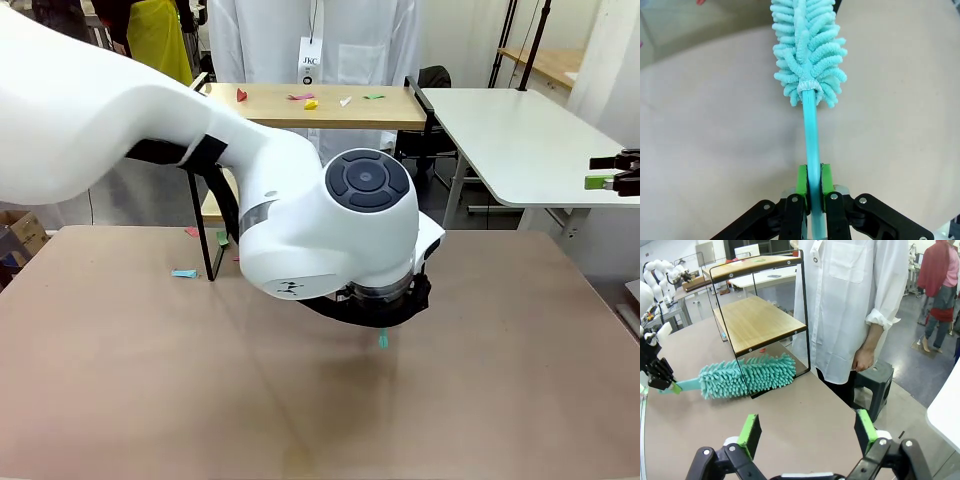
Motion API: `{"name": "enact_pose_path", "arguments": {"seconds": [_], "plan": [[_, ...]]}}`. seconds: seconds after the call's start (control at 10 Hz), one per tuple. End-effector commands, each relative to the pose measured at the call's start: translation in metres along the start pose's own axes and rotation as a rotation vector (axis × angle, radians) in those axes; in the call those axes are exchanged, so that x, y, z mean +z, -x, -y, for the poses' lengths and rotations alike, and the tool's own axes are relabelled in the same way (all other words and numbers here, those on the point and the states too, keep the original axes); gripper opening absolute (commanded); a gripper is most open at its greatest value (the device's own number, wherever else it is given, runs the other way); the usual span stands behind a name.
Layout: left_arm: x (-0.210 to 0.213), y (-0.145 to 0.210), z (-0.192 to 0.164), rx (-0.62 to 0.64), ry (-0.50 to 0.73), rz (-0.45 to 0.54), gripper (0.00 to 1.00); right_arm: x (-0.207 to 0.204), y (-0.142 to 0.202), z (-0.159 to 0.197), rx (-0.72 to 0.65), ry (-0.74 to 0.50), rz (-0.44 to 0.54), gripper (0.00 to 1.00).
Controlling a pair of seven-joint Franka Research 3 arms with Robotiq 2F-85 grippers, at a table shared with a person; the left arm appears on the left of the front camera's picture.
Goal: Clean the shelf.
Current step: Clean the specific section of the Shelf indicated by the human with the Duster.
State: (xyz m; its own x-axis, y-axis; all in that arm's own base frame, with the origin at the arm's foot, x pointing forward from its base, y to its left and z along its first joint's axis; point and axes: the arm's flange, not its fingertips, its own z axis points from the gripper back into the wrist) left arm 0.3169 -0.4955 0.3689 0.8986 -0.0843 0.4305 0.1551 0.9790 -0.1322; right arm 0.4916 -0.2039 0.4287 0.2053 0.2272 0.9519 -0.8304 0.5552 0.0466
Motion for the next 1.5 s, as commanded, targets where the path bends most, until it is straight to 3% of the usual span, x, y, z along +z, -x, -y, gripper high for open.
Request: {"name": "enact_pose_path", "arguments": {"seconds": [0.0,0.3,0.7,1.4], "plan": [[-0.013,-0.002,0.011,0.030,-0.049,0.018,0.13,-0.001,-0.003,-0.001,0.006,0.000,0.001,1.00],[-0.013,-0.005,0.007,0.052,-0.060,-0.028,0.13,-0.001,-0.003,-0.001,0.006,0.000,0.001,1.00],[-0.015,-0.001,0.003,0.019,-0.050,-0.001,0.13,-0.001,-0.003,-0.001,0.006,0.000,0.001,1.00],[-0.007,-0.009,-0.046,0.047,-0.131,-0.036,0.13,-0.001,-0.003,-0.001,0.006,0.000,0.001,1.00]]}}
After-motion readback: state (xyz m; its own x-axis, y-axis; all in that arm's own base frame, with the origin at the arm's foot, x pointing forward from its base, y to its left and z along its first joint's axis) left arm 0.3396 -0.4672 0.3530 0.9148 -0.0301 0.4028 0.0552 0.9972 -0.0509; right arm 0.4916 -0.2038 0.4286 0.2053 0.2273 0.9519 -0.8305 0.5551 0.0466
